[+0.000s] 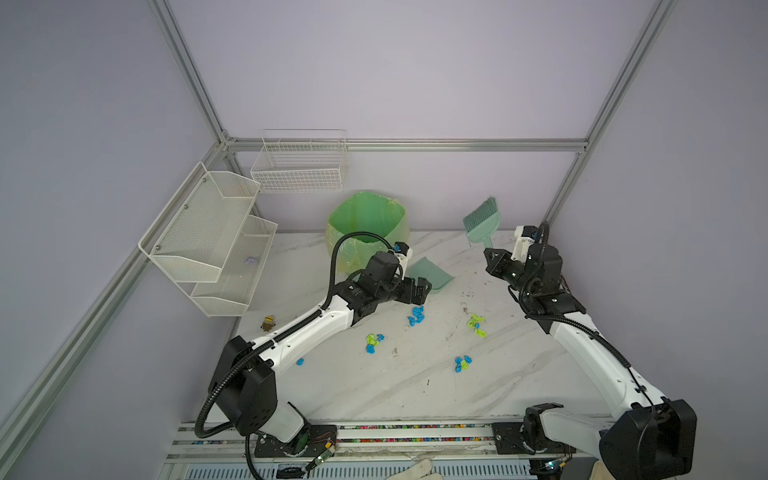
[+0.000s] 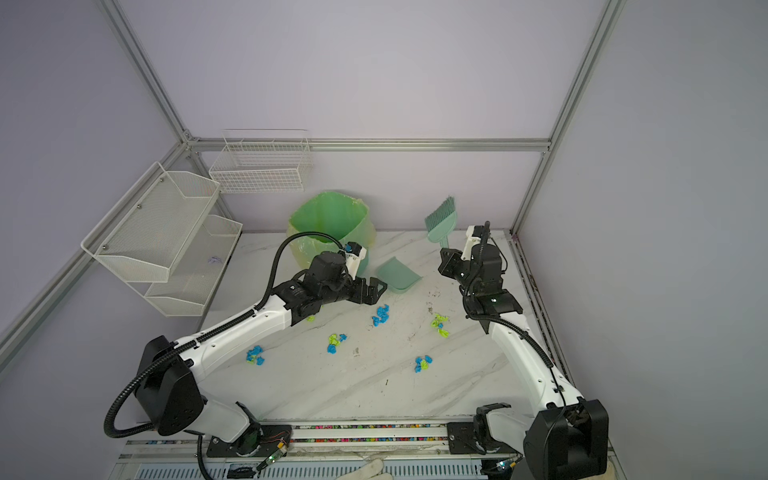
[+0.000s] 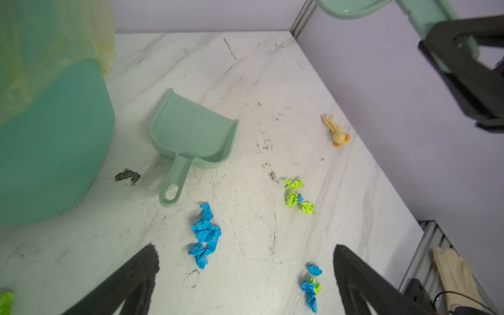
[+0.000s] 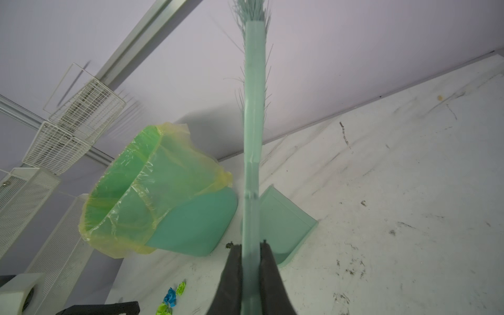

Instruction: Sweep away the paper scraps from the table

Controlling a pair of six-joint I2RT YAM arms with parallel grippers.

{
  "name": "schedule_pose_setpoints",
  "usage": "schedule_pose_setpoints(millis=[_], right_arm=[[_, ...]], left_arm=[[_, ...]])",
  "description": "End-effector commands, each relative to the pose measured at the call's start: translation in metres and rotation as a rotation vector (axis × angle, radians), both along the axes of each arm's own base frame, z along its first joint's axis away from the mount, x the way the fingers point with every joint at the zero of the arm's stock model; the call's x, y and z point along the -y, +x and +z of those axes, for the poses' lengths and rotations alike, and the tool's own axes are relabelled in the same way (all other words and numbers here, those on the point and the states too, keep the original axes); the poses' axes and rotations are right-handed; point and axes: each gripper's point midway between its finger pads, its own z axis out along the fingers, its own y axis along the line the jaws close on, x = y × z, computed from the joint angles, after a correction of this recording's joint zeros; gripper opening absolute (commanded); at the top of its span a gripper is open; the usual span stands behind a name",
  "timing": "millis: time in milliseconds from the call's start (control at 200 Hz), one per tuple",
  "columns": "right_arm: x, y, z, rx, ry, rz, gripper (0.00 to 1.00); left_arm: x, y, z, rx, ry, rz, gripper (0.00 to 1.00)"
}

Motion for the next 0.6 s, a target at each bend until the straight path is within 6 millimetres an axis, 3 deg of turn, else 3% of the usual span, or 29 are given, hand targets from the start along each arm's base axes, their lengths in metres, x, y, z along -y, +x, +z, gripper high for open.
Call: schedule_pose_setpoints(millis=[0,90,220,595], right_arm=[[0.002,0.0,0.001,0.004,-0.041,0.008,0.0],[-0.004,0.0,0.0,0.002,-0.033,0.037,0.0],[-0.005,-0.002,0.0,0.007,-0.03,0.048,0.0],[-0.007,-0.007,-0.005,0.003,-0.028,0.063,0.0]], left_arm=[[-0.005,-0.009,-0.046,-0.127,0.092,-0.075,0.93],[-0.01,0.0,-0.07,-0.227,0.125,-0.055,0.86],[-0.015,0.015,-0.091,-0.26,0.179,-0.004,0.86],[-0.012,0.047,-0.085,-0.15,0.262,0.006,0.88]])
